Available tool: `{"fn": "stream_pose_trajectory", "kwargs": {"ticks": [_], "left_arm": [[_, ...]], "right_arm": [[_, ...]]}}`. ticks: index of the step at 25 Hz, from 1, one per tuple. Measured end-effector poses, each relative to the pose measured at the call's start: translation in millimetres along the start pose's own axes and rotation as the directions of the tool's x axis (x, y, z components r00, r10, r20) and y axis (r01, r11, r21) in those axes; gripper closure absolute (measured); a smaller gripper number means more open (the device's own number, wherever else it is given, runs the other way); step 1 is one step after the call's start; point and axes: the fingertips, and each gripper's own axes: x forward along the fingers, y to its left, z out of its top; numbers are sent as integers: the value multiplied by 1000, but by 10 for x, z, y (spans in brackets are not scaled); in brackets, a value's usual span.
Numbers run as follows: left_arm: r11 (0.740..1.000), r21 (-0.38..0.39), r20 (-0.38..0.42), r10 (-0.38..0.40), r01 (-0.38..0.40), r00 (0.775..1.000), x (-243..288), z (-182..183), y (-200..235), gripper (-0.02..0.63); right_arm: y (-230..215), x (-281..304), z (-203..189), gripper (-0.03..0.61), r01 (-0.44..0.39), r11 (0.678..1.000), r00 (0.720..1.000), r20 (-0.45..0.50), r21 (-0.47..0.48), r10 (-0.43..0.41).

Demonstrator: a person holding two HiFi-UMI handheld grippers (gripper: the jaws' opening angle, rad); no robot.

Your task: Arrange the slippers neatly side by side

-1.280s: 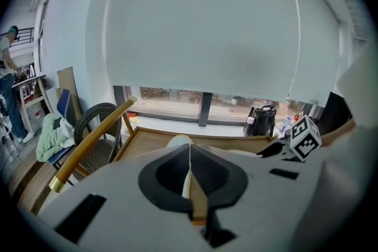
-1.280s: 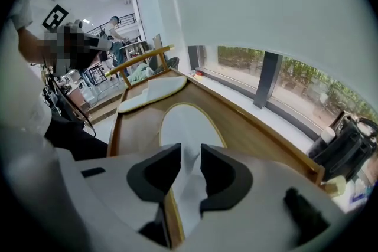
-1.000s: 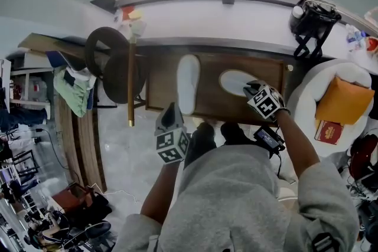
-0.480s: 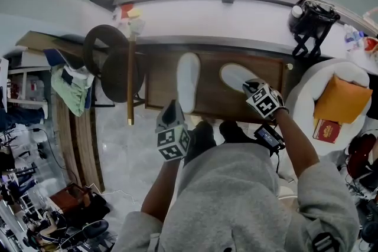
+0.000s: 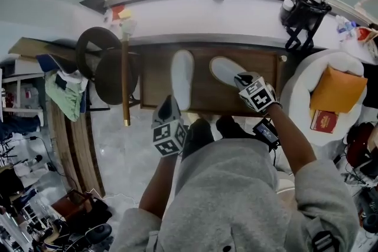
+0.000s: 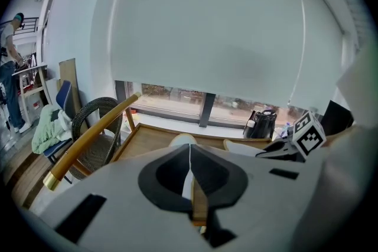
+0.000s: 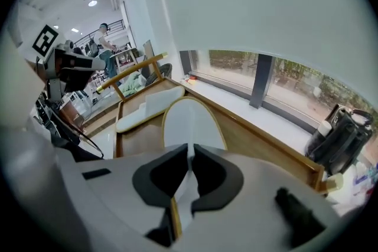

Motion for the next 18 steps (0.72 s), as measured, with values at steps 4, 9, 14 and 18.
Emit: {"fn": "stream_pose_trajectory", "kwargs": {"ticks": [4, 9, 14, 18], "left_arm": [[999, -2, -5, -32, 32, 999, 58, 26, 9, 595], [997, 22, -1, -71, 71, 997, 63, 100, 61, 595], [994, 29, -13, -104, 104, 995, 50, 154, 208, 595], [992, 30, -29, -124, 125, 992, 80, 116, 355, 595]], "right_arm": [[17, -33, 83, 541, 19, 997, 1000, 17, 69, -21], [115, -92, 152, 541, 56, 991, 998, 21, 126, -59], [295, -97, 226, 541, 93, 976, 995, 8, 199, -97], [420, -41, 263, 541, 134, 954, 991, -7, 267, -137]]}}
